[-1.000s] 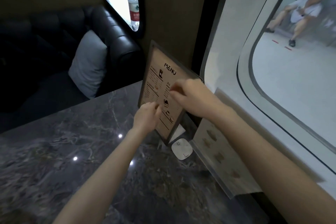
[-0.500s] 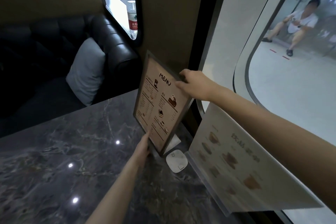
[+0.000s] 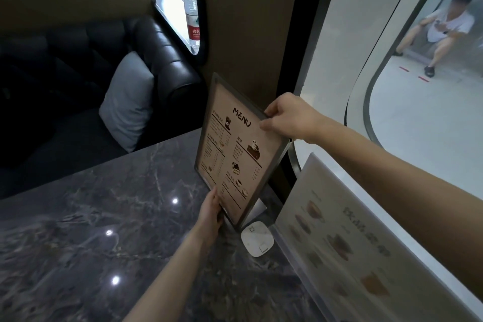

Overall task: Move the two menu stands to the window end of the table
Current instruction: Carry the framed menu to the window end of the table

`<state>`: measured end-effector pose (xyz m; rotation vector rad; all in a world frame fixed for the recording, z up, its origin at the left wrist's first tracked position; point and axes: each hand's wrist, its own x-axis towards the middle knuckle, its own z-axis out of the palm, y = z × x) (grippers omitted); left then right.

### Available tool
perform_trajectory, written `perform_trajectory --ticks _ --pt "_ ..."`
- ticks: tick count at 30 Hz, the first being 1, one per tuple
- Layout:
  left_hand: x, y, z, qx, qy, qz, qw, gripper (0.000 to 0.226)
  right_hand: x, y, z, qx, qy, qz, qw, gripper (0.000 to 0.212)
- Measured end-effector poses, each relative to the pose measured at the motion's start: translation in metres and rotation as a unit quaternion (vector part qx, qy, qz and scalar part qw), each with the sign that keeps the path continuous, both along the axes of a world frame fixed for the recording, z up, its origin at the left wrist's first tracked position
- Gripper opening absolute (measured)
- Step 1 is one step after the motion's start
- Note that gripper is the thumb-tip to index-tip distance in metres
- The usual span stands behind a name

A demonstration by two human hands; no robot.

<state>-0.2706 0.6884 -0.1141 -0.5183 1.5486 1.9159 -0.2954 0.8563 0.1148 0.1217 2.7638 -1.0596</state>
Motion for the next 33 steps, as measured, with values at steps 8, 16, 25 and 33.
perform_trajectory --ticks 8,16,25,33 --pt "0.001 0.012 0.006 0.018 0.012 -0.033 0.999 0.052 0.010 0.010 0.001 -0.005 0.020 -0.028 0.999 0.015" --pt "-0.007 0.020 0.010 -0.006 -0.004 -0.080 0.997 0.063 0.016 0.019 -0.003 -0.009 0.042 -0.050 0.998 0.019" --pt "-0.010 0.033 0.023 -0.012 -0.013 -0.087 0.996 0.062 0.010 0.029 -0.001 0.025 0.045 -0.060 0.997 0.021" --pt "-0.010 0.045 0.035 -0.019 -0.015 -0.110 0.994 0.053 0.008 0.040 -0.001 0.012 0.035 -0.080 0.996 0.025"
